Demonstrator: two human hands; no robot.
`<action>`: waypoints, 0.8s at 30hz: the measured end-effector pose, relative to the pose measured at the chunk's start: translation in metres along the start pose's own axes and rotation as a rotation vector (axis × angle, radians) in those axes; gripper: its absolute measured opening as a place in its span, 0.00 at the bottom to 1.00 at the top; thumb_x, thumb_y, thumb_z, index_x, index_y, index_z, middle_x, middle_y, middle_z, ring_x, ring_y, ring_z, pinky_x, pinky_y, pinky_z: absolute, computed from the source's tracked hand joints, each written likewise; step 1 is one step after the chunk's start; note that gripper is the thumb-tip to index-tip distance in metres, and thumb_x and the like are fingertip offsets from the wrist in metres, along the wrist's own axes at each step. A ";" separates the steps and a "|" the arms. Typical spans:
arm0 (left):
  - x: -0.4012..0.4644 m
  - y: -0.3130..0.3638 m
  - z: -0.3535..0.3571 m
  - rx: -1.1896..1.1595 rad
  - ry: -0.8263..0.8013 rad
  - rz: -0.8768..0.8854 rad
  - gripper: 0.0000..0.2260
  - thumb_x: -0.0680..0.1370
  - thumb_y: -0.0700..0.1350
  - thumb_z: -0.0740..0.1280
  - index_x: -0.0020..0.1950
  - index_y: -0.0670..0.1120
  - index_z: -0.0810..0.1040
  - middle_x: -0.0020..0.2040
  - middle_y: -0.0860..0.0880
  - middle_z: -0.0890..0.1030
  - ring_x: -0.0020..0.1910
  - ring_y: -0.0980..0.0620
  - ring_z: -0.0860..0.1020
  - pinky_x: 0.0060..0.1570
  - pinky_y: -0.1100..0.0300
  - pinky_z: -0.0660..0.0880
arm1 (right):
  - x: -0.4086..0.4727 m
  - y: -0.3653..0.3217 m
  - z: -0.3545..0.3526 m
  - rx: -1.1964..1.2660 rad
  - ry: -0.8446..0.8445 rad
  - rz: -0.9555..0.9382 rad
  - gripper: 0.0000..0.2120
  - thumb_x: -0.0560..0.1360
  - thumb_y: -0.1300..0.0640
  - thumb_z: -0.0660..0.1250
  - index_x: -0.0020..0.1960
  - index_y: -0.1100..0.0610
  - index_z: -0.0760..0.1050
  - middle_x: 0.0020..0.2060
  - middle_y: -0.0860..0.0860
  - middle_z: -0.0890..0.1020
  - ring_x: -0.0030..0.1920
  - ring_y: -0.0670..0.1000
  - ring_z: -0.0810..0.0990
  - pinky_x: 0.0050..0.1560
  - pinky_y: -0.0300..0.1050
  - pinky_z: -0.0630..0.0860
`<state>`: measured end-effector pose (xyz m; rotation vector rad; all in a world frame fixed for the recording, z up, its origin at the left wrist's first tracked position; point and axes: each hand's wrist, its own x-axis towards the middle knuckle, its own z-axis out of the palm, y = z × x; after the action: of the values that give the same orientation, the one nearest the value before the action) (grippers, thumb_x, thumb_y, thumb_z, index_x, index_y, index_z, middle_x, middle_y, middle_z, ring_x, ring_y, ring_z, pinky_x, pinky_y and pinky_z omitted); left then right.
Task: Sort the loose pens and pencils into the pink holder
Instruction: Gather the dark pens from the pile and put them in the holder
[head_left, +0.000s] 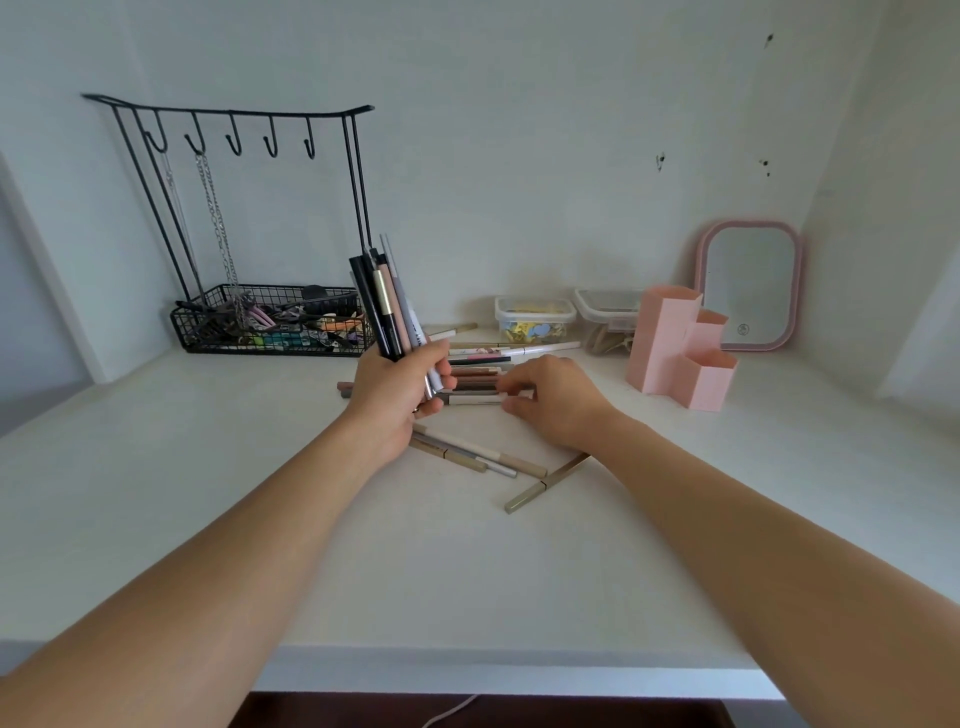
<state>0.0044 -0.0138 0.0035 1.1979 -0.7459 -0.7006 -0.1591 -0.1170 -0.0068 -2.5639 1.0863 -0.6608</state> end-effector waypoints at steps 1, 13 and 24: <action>0.001 -0.001 -0.001 0.000 -0.005 0.006 0.06 0.77 0.43 0.74 0.44 0.45 0.78 0.30 0.51 0.78 0.28 0.55 0.78 0.21 0.65 0.67 | 0.000 0.000 -0.002 -0.015 0.006 -0.011 0.10 0.75 0.54 0.72 0.56 0.52 0.84 0.52 0.48 0.85 0.46 0.45 0.77 0.52 0.38 0.72; -0.002 0.000 -0.001 -0.028 -0.035 0.004 0.13 0.74 0.53 0.76 0.42 0.49 0.75 0.26 0.52 0.72 0.25 0.55 0.69 0.19 0.65 0.59 | -0.014 -0.013 -0.045 0.658 0.008 0.117 0.06 0.78 0.63 0.68 0.50 0.67 0.80 0.35 0.57 0.77 0.36 0.52 0.75 0.41 0.42 0.78; -0.015 -0.001 0.009 0.071 -0.143 0.053 0.15 0.64 0.53 0.82 0.38 0.45 0.81 0.29 0.49 0.78 0.25 0.55 0.70 0.21 0.66 0.62 | -0.026 -0.045 -0.020 0.908 -0.116 -0.091 0.08 0.76 0.68 0.69 0.54 0.70 0.81 0.42 0.64 0.83 0.38 0.52 0.82 0.45 0.43 0.83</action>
<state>-0.0119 -0.0066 0.0025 1.1967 -0.9252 -0.7259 -0.1582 -0.0686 0.0210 -1.8263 0.4540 -0.7800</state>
